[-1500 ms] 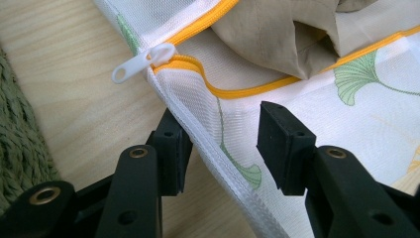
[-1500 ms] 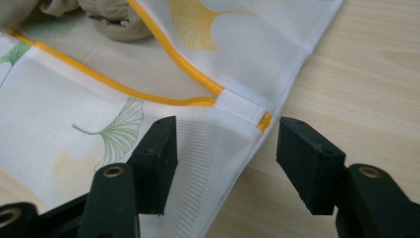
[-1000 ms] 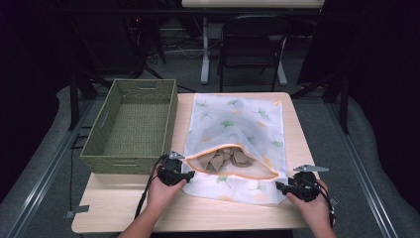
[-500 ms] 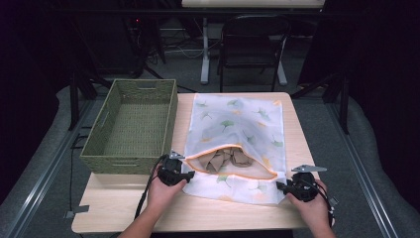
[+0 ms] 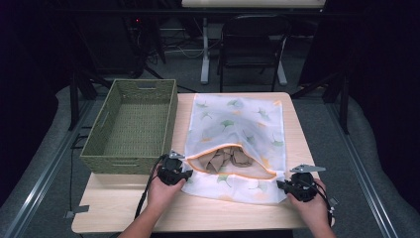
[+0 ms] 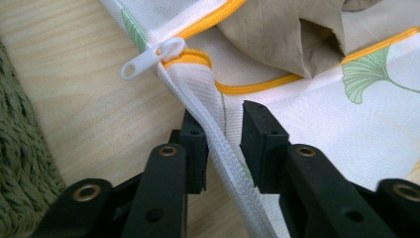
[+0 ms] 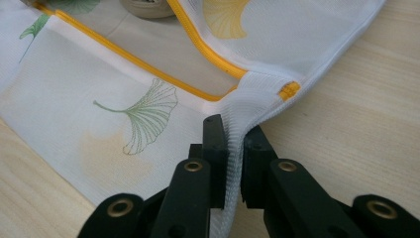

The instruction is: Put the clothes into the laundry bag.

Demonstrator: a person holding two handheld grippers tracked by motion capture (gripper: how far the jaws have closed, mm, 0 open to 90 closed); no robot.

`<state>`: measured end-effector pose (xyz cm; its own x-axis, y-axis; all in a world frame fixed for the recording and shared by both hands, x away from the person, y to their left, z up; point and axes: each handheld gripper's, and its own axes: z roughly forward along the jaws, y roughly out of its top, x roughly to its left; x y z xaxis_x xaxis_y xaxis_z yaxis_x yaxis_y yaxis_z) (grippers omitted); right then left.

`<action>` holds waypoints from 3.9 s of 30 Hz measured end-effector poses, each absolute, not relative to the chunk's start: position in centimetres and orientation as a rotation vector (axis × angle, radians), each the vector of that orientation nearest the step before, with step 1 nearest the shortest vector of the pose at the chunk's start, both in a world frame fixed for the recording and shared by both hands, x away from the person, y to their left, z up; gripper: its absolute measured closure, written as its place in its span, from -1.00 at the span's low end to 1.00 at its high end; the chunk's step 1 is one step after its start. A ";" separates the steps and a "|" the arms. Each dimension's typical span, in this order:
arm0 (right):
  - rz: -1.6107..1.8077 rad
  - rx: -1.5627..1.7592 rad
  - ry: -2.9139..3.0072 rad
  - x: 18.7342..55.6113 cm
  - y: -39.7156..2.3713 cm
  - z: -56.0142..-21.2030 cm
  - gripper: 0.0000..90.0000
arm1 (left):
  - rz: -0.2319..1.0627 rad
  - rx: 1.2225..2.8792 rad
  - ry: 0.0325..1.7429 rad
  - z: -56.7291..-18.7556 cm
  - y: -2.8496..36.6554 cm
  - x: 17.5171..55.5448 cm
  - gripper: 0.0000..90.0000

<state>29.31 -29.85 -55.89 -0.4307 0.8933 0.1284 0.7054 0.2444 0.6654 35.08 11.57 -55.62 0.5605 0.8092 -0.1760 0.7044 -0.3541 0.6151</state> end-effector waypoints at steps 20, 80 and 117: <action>0.974 1.406 2.254 29.3 -29.6 -55.4 0.97 | 0.175 2.137 1.204 -55.3 11.9 35.3 0.95; 0.988 1.266 2.373 33.1 -29.9 -48.5 0.97 | 0.065 2.229 1.114 -48.9 11.7 38.3 0.95; 0.994 1.210 2.364 35.0 -30.2 -44.5 0.97 | 0.111 2.214 1.115 -45.2 12.1 40.3 0.95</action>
